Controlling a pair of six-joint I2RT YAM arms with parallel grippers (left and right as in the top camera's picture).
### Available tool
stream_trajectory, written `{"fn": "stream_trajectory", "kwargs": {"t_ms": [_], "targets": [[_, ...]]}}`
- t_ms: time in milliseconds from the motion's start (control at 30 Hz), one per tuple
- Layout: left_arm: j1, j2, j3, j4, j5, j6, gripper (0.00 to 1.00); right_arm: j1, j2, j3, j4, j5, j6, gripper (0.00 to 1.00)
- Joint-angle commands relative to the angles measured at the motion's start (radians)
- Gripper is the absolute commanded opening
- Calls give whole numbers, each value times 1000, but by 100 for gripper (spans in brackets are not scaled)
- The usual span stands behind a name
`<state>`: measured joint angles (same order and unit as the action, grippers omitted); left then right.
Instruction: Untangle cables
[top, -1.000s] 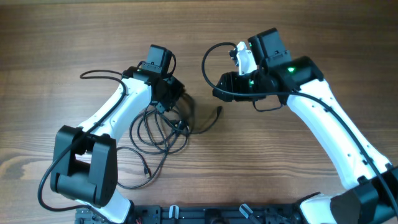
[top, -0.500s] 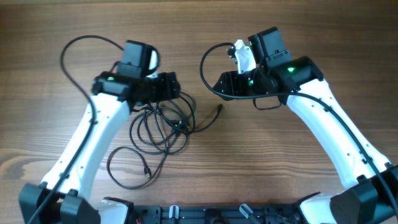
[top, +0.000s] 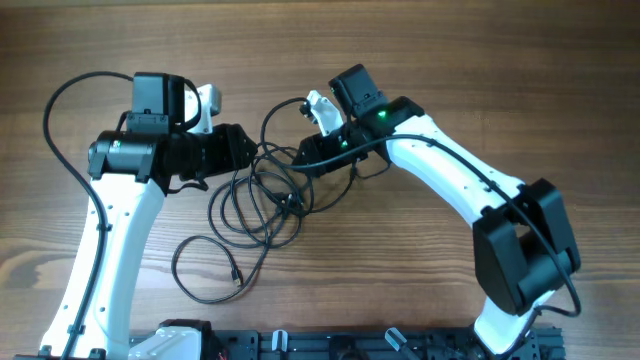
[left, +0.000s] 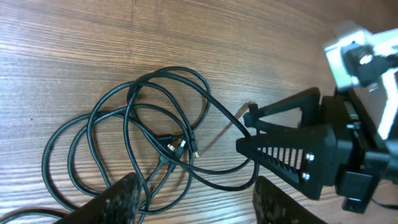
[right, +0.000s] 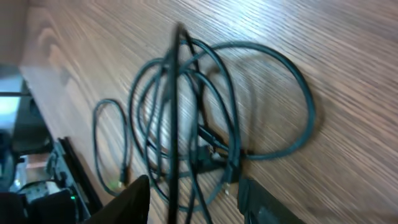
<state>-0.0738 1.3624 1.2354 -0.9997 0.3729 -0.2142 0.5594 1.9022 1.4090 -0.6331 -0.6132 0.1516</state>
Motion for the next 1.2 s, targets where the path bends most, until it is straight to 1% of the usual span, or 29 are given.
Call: {"fn": "stream_trajectory", "kwargs": {"t_ms": [0,67,100,133,200,300,367,533,633,767,833,933,1067,1167], "targets": [[-3,9,12,-4,28,54,61,-1,3,5,43,-95,19,41],[-3,9,10,-3,27,54,62,-1,3,5,53,-96,34,35],[-3,9,8,-3,27,55,62,-1,3,5,55,-96,34,31],[-3,9,8,-4,27,55,61,-2,3,5,55,-96,35,24],[-3,9,8,-3,27,55,61,-1,3,5,55,-95,35,22],[-3,11,8,-3,27,55,60,-4,3,5,51,-95,35,4],[-5,14,7,-8,31,80,56,-26,-5,5,47,-96,62,4],[-78,28,-47,-12,39,207,56,-95,-29,5,36,-198,62,4],[-130,61,-82,-6,93,290,56,-99,-29,5,14,-196,58,4],[-201,150,-108,5,116,369,56,-99,-29,5,3,-196,58,4],[-233,210,-108,17,116,369,56,-99,-29,5,1,-196,58,4],[-266,295,-108,32,117,412,51,-99,-29,5,-4,-196,58,4],[-270,377,-108,44,116,482,46,-99,-29,5,-10,-193,57,4],[-270,404,-109,55,108,526,46,-99,-29,5,-11,-192,58,4]]}}
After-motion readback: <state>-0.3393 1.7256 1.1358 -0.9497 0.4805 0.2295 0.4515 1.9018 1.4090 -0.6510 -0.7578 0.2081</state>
